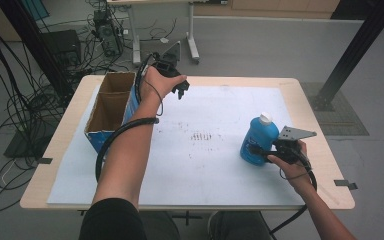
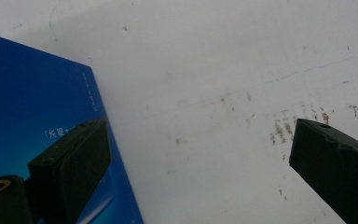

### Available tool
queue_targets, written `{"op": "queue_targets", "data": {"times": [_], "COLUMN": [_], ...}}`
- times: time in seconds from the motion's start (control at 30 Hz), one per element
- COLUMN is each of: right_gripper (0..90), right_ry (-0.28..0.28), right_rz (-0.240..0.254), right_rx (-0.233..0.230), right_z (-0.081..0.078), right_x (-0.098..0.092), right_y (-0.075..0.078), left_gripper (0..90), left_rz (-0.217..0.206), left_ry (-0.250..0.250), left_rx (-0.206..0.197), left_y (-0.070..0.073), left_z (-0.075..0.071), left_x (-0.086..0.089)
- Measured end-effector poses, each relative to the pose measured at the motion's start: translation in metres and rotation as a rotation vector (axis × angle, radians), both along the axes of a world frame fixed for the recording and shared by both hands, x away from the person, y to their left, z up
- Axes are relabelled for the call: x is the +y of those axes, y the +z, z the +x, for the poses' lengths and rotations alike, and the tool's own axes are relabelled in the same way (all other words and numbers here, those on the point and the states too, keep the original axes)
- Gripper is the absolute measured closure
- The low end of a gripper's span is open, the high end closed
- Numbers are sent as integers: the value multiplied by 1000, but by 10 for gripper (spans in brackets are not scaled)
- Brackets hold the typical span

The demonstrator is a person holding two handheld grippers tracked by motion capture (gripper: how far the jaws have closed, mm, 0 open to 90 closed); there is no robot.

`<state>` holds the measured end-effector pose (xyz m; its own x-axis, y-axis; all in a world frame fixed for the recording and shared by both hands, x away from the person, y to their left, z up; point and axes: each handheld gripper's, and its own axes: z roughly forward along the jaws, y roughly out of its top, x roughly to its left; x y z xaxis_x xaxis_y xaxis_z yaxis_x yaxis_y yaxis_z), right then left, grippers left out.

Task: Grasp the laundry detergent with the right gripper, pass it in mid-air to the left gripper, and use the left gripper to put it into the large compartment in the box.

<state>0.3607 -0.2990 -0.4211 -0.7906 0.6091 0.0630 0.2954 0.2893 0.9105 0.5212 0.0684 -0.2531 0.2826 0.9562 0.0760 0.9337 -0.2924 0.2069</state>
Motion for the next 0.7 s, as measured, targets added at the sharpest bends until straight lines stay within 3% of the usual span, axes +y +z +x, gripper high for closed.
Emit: {"op": "queue_targets", "data": {"times": [0.3,0.7], "right_gripper": [445,444], "right_ry": [-3,6], "right_rz": [16,-13], "right_rx": [12,21], "right_z": [2,9], "right_x": [0,5], "right_y": [6,24], "left_gripper": [60,61], "left_rz": [10,20], "left_ry": [-22,-89], "left_rx": [1,-6], "left_y": [4,23], "left_z": [0,-8], "left_x": [3,6]}}
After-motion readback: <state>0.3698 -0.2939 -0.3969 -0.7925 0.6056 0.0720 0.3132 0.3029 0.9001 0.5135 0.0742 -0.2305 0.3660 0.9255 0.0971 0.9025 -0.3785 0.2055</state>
